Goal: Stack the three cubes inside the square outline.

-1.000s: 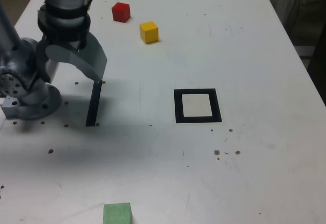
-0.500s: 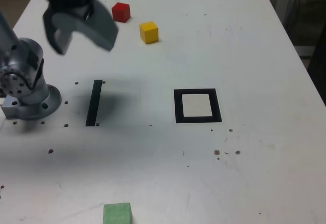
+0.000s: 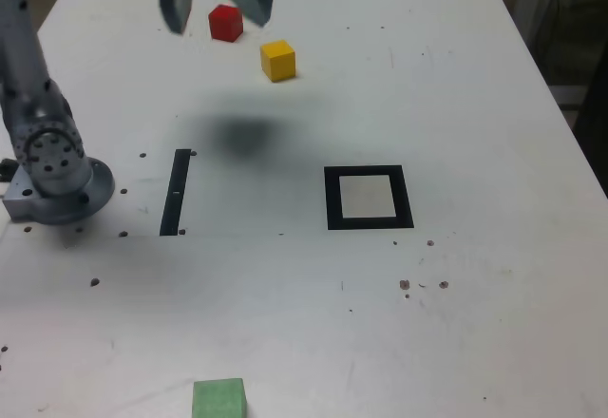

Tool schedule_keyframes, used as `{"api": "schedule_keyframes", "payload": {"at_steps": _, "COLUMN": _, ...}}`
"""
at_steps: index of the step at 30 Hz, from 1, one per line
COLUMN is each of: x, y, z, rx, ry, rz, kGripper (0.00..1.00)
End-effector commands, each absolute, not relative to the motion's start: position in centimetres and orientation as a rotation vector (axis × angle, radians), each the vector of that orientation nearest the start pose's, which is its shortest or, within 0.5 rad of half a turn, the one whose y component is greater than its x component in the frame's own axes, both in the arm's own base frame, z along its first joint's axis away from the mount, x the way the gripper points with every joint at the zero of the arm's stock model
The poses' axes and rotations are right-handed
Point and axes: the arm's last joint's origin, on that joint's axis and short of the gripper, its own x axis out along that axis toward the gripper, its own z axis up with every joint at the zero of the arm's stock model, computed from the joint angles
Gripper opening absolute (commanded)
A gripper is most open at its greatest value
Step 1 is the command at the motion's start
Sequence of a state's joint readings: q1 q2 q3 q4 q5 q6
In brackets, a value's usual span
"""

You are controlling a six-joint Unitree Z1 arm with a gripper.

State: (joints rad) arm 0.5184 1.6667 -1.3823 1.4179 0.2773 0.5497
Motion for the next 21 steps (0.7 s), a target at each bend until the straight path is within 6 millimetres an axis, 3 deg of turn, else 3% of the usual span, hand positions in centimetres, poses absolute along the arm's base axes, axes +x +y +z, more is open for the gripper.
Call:
{"api": "schedule_keyframes", "payload": {"at_steps": 1, "x": 20.9, "y": 15.3, "z": 32.8, "rx": 0.146, "ry": 1.827, "rz": 0.125, "kGripper": 0.97}}
{"api": "schedule_keyframes", "payload": {"at_steps": 11, "x": 20.8, "y": 24.5, "z": 32.1, "rx": -0.010, "ry": 1.844, "rz": 0.216, "kGripper": 0.96}}
{"api": "schedule_keyframes", "payload": {"at_steps": 21, "x": 18.2, "y": 29.0, "z": 29.4, "rx": -0.178, "ry": 1.894, "rz": 0.256, "kGripper": 0.95}}
